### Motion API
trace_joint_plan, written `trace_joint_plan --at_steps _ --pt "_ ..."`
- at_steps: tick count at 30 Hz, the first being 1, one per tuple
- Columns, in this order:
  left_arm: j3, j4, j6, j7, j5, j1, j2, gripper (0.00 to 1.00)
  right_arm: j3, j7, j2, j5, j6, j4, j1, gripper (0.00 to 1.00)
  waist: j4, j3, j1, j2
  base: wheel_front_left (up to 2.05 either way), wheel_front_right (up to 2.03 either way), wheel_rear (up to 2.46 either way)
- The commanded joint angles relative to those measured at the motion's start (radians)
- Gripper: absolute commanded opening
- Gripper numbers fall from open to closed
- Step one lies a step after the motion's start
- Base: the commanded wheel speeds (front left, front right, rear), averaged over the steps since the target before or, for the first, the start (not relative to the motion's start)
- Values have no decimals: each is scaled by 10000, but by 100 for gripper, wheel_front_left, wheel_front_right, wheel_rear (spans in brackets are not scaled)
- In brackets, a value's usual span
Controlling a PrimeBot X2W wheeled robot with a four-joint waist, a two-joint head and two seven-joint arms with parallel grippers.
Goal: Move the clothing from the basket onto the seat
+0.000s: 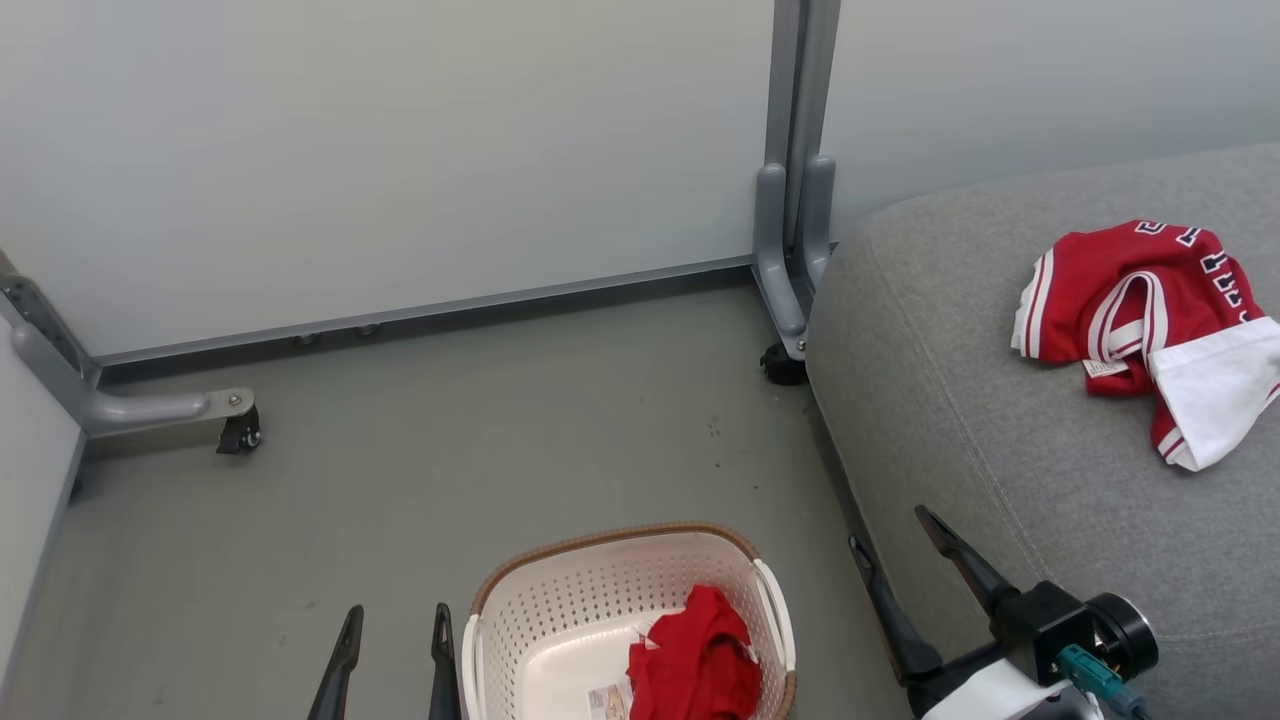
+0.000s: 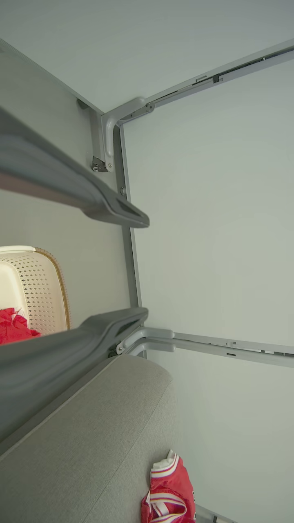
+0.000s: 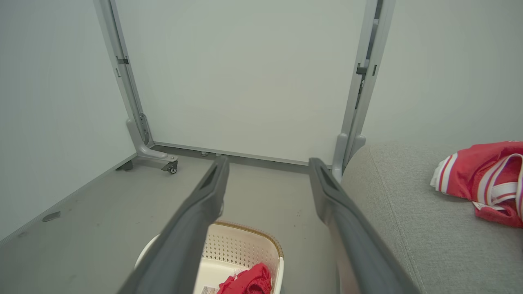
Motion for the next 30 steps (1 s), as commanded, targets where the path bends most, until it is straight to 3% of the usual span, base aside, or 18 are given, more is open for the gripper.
trace_joint_plan --at_steps 1,12,21,26,30 --pt "-33 56 42 -4 -34 64 11 100 26 -30 -92 -47 -13 -1 21 100 -16 121 1 0 0 0 0" --pt "-610 646 -274 -6 -196 -611 14 100 -700 -30 -39 -209 -14 -282 -291 100 -50 1355 1 0 0 0 0" --pt "-1335 1785 -974 -4 133 -3206 21 100 -2075 -30 -23 -496 -14 -1320 -1260 100 259 4504 1 0 0 0 0" --pt "-2023 3437 -1804 -3 -129 -5280 26 100 -2790 -30 -123 -487 -14 -2055 -2068 100 424 6365 1 0 0 0 0" --pt "-3040 4850 -2052 -6 563 -7210 188 100 -3340 -30 -171 -594 -14 -2618 -2689 100 553 7717 1 0 0 0 0"
